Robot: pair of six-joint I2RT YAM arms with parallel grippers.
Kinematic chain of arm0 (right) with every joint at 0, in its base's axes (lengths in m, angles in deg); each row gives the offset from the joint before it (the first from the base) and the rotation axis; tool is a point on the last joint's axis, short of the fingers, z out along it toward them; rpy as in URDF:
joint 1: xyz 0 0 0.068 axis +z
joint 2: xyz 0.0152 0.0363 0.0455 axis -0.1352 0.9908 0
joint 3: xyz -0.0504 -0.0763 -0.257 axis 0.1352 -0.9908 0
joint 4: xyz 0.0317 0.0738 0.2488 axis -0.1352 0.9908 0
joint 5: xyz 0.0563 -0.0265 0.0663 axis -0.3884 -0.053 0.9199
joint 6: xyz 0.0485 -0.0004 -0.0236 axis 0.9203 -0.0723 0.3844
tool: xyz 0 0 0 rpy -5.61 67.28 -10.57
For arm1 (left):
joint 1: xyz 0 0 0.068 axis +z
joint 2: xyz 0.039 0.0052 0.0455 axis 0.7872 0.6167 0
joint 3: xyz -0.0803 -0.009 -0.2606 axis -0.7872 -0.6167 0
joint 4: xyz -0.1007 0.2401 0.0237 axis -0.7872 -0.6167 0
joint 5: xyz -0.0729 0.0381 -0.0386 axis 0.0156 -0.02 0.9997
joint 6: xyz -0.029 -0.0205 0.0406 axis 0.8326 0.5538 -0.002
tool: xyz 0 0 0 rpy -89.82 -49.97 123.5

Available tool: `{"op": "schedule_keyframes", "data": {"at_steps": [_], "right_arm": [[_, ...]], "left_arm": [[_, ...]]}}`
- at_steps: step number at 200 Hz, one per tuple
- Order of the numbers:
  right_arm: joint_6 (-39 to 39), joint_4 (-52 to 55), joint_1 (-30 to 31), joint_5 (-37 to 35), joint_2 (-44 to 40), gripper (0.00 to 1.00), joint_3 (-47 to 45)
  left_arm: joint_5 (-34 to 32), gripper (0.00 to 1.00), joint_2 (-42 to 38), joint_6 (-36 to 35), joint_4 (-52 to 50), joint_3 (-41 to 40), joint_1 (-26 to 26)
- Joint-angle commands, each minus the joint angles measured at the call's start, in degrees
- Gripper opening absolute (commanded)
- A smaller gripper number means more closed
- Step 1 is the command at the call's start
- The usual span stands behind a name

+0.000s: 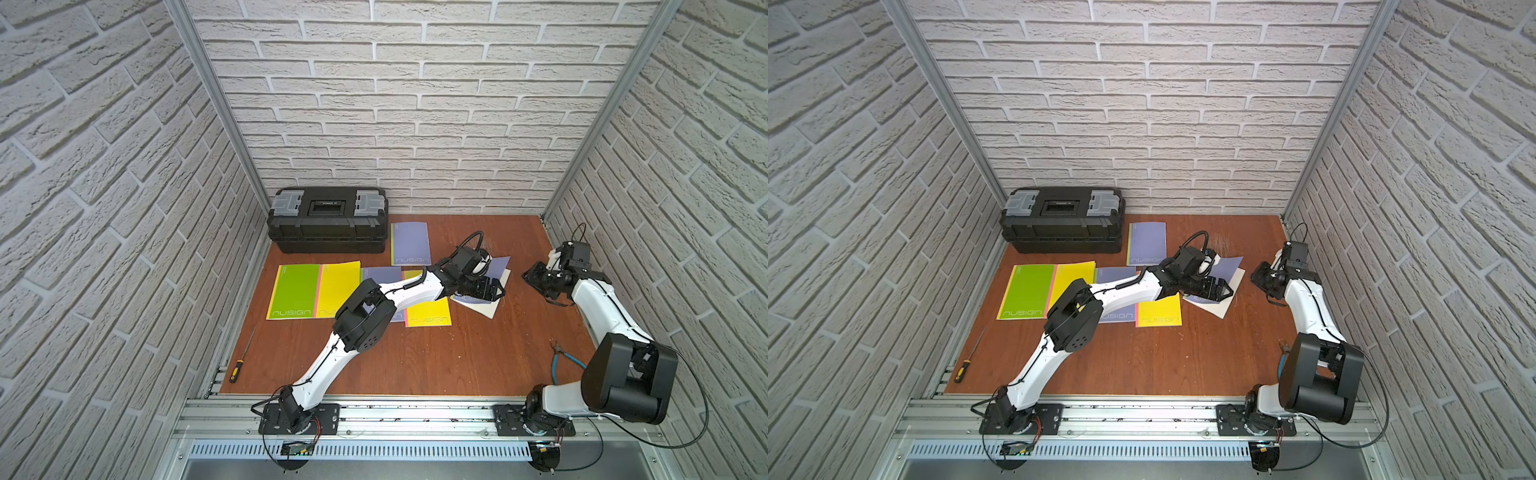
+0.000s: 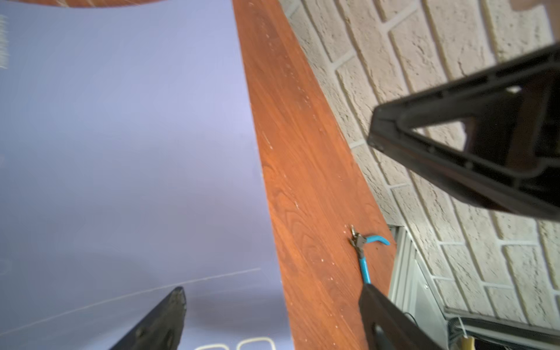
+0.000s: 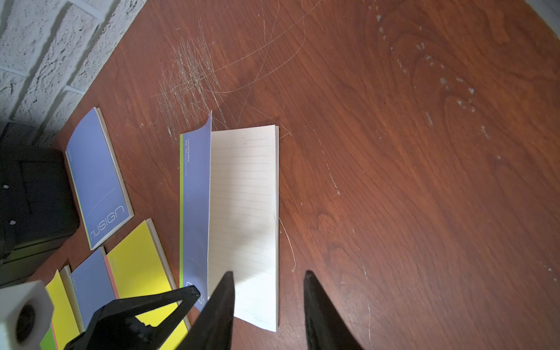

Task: Close the notebook
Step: Close the notebook at the center of the board.

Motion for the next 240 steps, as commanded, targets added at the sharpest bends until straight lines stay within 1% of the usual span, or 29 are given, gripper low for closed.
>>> {"op": "schedule_keyframes", "data": {"at_steps": [1,13,51,69,108,125,173,199,240], "right_arm": [[-0.51,1.91,0.04,-0.61,-1.0,0.38,0.35],[-0.45,1.56,0.05,-0.23,-1.43,0.37,-0.24],[-0.27,1.01,0.0,0.99,-2.2,0.34,-1.57],[-0.16,0.84,0.0,1.29,-2.51,0.32,-2.01],[0.15,0.61,0.07,1.97,-3.2,0.29,-2.77],[0.28,0.32,0.07,2.5,-3.36,0.27,-3.12],[0.61,-1.31,0.34,3.96,-2.12,0.23,-4.04],[1.34,-3.32,1.02,5.02,-0.89,0.19,-5.01],[2.7,-6.88,2.87,6.16,2.05,0.16,-6.9]], "left_arm": [[-2.24,0.87,0.34,-1.33,0.51,2.63,0.41],[-1.83,0.85,1.3,-1.2,-0.31,3.77,0.47],[-2.97,0.79,5.21,-2.32,-7.42,9.67,0.47],[-3.64,0.72,7.64,-2.78,-11.41,13.1,0.52],[-5.18,0.65,12.03,-3.63,-19.02,19.78,0.38],[-5.4,0.62,13.26,-3.52,-19.99,20.7,0.39],[-8.51,0.56,15.08,-2.7,-23.31,21.35,0.38],[-8.42,0.55,16.35,-1.79,-23.48,21.55,-0.06],[-7.45,0.54,17.31,-1.31,-23.58,22.32,0.02]]}}
